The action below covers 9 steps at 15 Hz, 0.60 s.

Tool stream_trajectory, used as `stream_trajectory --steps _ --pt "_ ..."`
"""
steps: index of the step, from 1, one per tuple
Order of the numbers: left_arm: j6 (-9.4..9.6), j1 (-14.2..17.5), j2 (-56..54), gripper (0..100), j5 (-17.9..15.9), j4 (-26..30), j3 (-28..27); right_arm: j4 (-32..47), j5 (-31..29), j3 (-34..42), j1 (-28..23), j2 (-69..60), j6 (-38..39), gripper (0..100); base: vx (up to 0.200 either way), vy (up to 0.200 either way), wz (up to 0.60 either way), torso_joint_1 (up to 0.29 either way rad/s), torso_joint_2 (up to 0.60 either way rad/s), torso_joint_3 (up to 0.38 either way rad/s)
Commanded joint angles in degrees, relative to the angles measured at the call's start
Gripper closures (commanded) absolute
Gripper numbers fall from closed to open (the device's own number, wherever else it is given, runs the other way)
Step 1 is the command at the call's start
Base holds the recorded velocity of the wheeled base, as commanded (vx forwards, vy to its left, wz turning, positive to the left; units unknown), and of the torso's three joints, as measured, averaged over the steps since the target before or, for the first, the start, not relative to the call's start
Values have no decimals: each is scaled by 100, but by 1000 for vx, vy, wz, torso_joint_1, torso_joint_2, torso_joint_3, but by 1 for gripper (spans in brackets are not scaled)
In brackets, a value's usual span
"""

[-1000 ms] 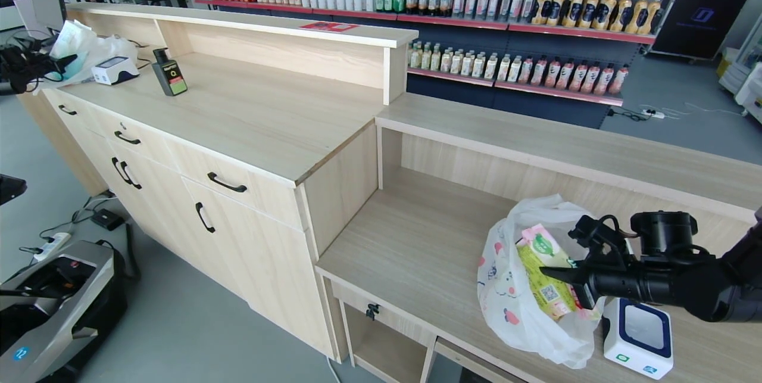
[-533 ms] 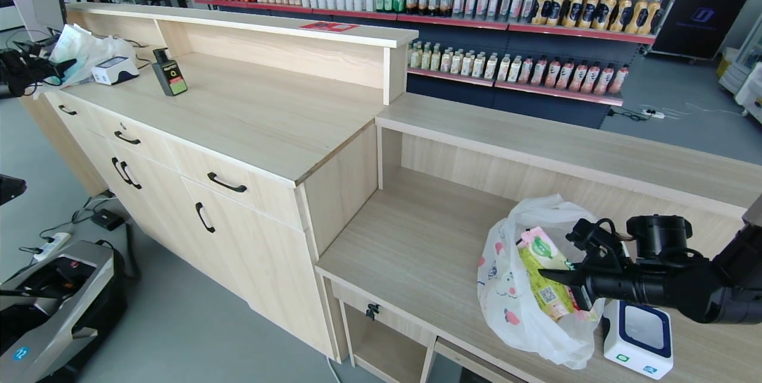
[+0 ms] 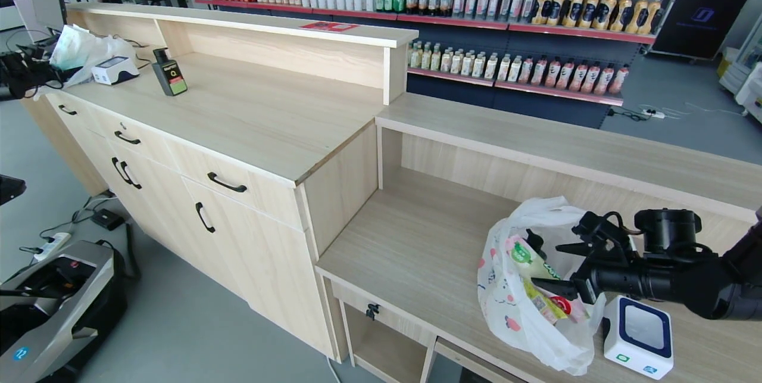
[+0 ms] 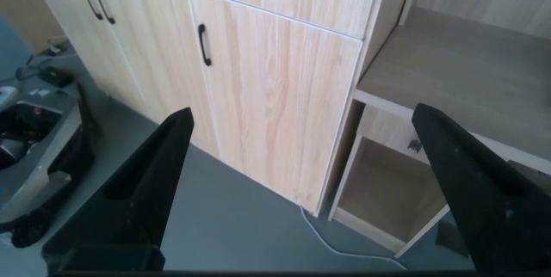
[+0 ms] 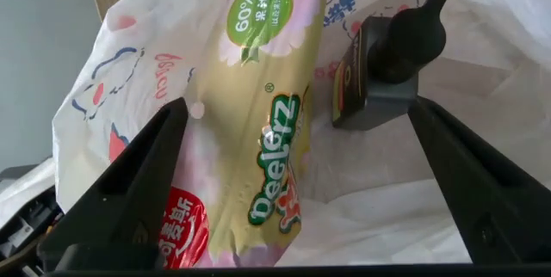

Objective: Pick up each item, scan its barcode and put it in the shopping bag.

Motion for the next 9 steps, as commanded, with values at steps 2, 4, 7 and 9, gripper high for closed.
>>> stream_trajectory --steps 2,4,7,9 --pt "-1 1 2 0 -1 0 0 318 -10 54 -5 -1469 -40 0 0 0 0 0 0 0" --pt "-1 1 2 0 8 0 0 318 -37 150 -32 -2102 -40 0 0 0 0 0 0 0" --pt "-1 1 2 0 8 0 0 309 -46 194 -102 -2752 -163 0 0 0 0 0 0 0" --pt "-1 1 2 0 8 0 0 309 -37 98 -243 -3209 -242 0 0 0 -300 4 4 1"
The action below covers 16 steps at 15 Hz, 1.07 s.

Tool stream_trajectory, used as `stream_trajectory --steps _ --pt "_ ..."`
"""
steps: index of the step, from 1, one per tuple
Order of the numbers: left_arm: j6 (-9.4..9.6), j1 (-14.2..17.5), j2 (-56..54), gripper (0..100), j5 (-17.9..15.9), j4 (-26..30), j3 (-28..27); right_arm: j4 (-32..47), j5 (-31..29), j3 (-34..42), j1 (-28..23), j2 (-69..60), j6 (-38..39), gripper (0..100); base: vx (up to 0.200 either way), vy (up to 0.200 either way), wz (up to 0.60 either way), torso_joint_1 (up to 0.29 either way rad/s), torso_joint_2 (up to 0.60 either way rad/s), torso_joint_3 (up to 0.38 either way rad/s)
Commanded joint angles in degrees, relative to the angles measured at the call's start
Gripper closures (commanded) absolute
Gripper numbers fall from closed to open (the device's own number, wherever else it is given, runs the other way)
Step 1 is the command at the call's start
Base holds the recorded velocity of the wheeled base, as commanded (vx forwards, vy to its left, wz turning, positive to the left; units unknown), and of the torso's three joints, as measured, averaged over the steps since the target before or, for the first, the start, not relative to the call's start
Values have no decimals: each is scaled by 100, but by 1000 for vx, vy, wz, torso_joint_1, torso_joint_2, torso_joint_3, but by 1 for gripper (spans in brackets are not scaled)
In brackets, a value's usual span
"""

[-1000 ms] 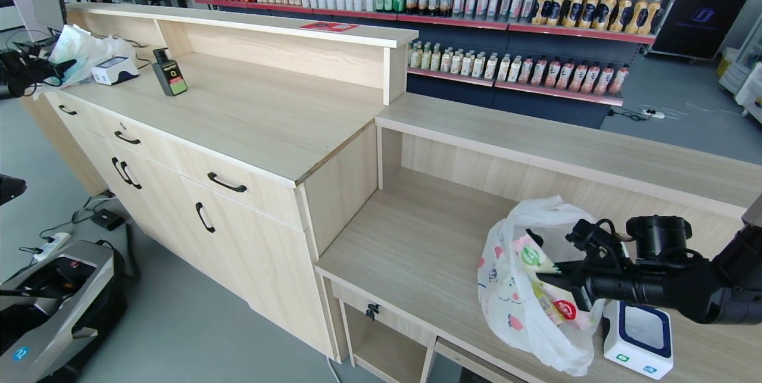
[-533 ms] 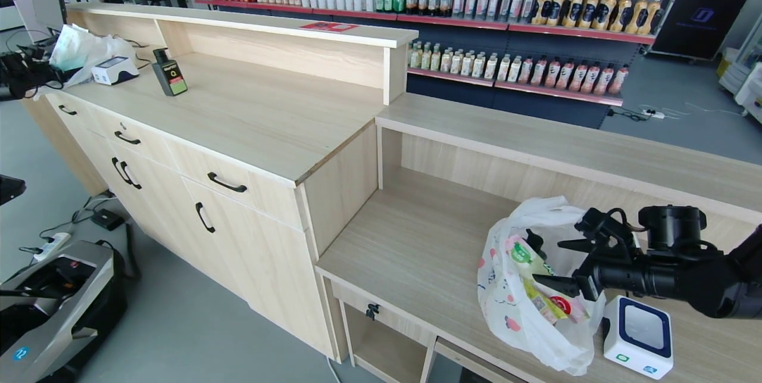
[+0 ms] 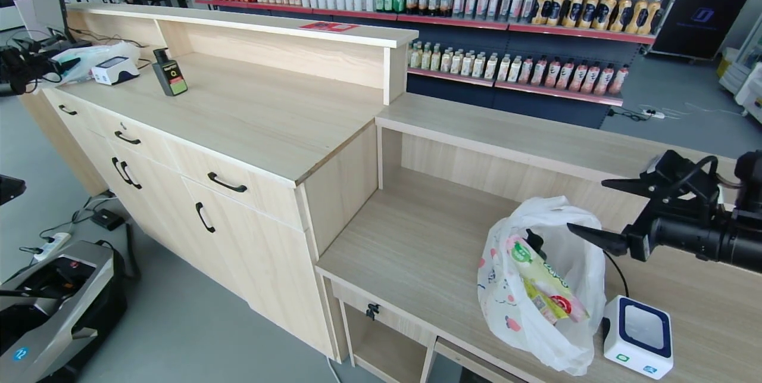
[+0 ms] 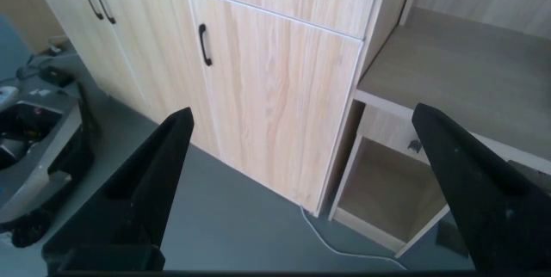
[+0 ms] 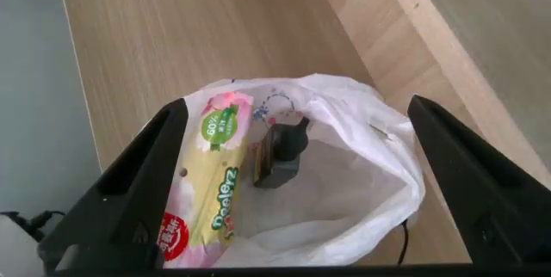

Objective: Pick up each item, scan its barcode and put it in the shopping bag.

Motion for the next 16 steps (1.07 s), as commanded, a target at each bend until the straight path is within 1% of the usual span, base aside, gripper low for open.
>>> stream_trajectory --steps 1,3,4,5,6,8,9,10,11,13,14,15,16 --pt "-1 -1 2 0 2 0 0 24 25 -209 -98 -1104 55 0 0 0 -600 2 12 7" --pt "-1 -1 2 0 2 0 0 332 -37 -578 -115 -1728 652 0 0 0 -600 -5 2 2" --pt "-1 -1 2 0 2 0 0 789 -98 -851 -194 -1992 731 0 0 0 -600 12 2 2" --pt "-1 -1 2 0 2 0 0 1439 -441 -1132 -361 -2264 758 0 0 0 -600 2 2 -7" --pt "-1 8 2 0 2 0 0 2178 -977 -1440 -405 -2493 916 0 0 0 -600 -2 2 12" --pt "-1 -1 2 0 2 0 0 3760 -2304 -2160 -361 -2765 1751 0 0 0 -600 0 5 -2" --pt "-1 -1 2 0 2 0 0 4261 -2708 -2292 -300 -2871 2146 0 0 0 -600 2 -2 7" --pt "-1 -1 2 0 2 0 0 4428 -2875 -2266 -309 -2994 2428 0 0 0 -600 7 2 2" --pt "-1 -1 2 0 2 0 0 4436 -2919 -2178 -309 -3135 2542 0 0 0 -600 -2 -2 2" --pt "-1 -1 2 0 2 0 0 4428 -2937 -1853 -326 -3513 2595 0 0 0 -600 7 0 2" --pt "-1 -1 2 0 2 0 0 4340 -2919 -1589 -317 -3715 2612 0 0 0 -600 2 2 2" --pt "-1 -1 2 0 2 0 0 4094 -2919 -1176 -317 -3890 2603 0 0 0 0 0 0 0" --pt "-1 -1 2 0 2 0 0 3628 -2919 -455 -309 -4180 2603 0 0 0 0 0 0 0"
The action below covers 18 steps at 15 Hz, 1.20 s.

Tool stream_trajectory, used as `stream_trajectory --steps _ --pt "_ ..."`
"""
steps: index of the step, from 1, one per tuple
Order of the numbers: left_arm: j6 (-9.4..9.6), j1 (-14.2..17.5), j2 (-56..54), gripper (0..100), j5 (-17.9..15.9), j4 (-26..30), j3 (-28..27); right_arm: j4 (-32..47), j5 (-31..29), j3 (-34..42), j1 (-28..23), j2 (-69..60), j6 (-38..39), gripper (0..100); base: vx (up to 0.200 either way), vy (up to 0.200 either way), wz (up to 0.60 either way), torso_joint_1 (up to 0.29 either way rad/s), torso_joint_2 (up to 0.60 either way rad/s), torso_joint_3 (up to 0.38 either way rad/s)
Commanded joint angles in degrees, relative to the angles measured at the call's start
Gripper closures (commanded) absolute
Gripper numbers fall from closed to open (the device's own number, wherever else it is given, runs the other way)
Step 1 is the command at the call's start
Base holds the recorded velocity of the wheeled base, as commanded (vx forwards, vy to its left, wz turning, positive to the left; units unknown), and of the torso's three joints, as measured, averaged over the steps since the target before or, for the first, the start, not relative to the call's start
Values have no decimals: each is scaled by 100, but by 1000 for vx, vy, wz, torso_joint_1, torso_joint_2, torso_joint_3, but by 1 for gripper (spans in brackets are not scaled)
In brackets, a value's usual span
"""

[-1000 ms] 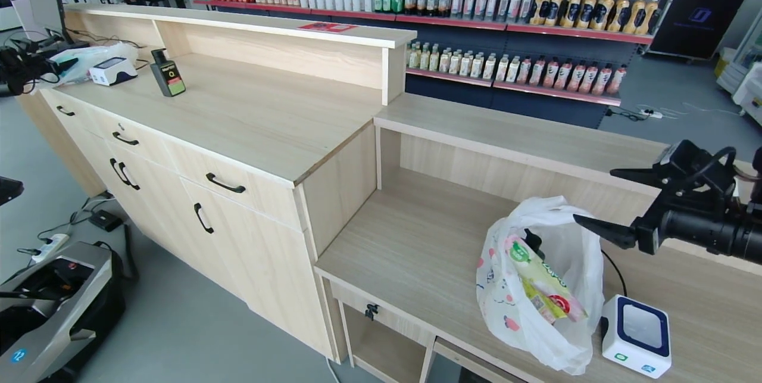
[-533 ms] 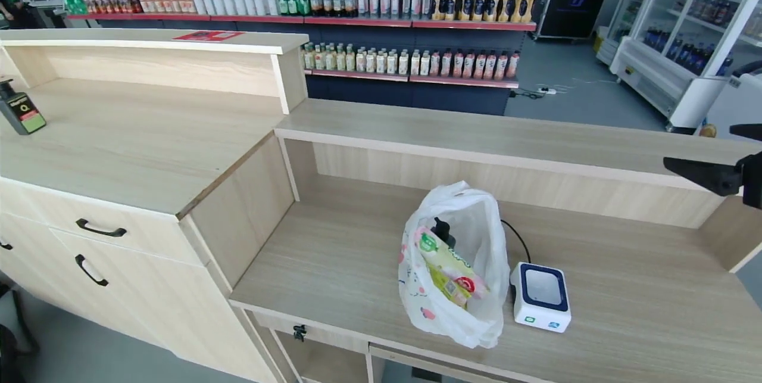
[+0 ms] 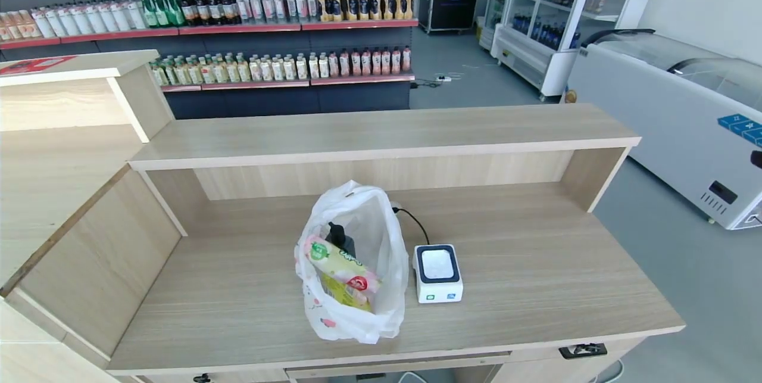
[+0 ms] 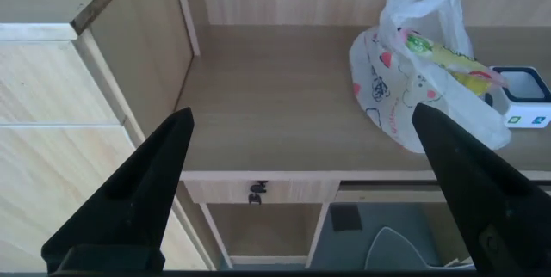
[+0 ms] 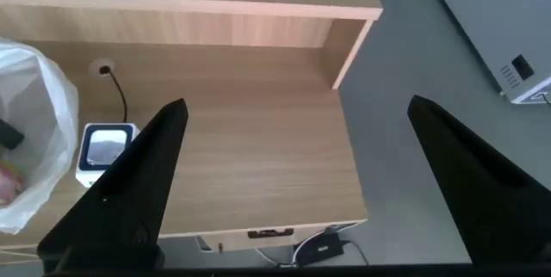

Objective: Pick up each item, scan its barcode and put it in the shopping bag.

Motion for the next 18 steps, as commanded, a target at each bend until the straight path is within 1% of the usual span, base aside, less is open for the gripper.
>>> stream_trajectory --steps 1,2,4,5,6,7,8,10,18 --pt "-1 1 2 0 4 0 0 -810 8 1647 30 -928 22 0 0 0 0 0 0 0" --pt "-1 1 2 0 4 0 0 -1056 8 2359 100 -1253 40 0 0 0 0 0 0 0" --pt "-1 1 2 0 4 0 0 -1355 -1 3774 311 -2264 427 0 0 0 0 0 0 0" --pt "-1 1 2 0 4 0 0 -1504 -63 4837 478 -3345 602 0 0 0 0 0 0 0" --pt "-1 1 2 0 4 0 0 -792 -379 4837 627 -4154 769 0 0 0 0 0 0 0" --pt "-1 1 2 0 4 0 0 403 -748 4758 900 -5112 1314 0 0 0 0 0 0 0" --pt "-1 1 2 0 4 0 0 69 -722 4828 917 -5428 1253 0 0 0 0 0 0 0" --pt "-1 1 2 0 4 0 0 148 -722 4828 1093 -5727 1288 0 0 0 0 0 0 0" --pt "-1 1 2 0 4 0 0 157 -731 4820 1084 -5753 1297 0 0 0 0 0 0 0"
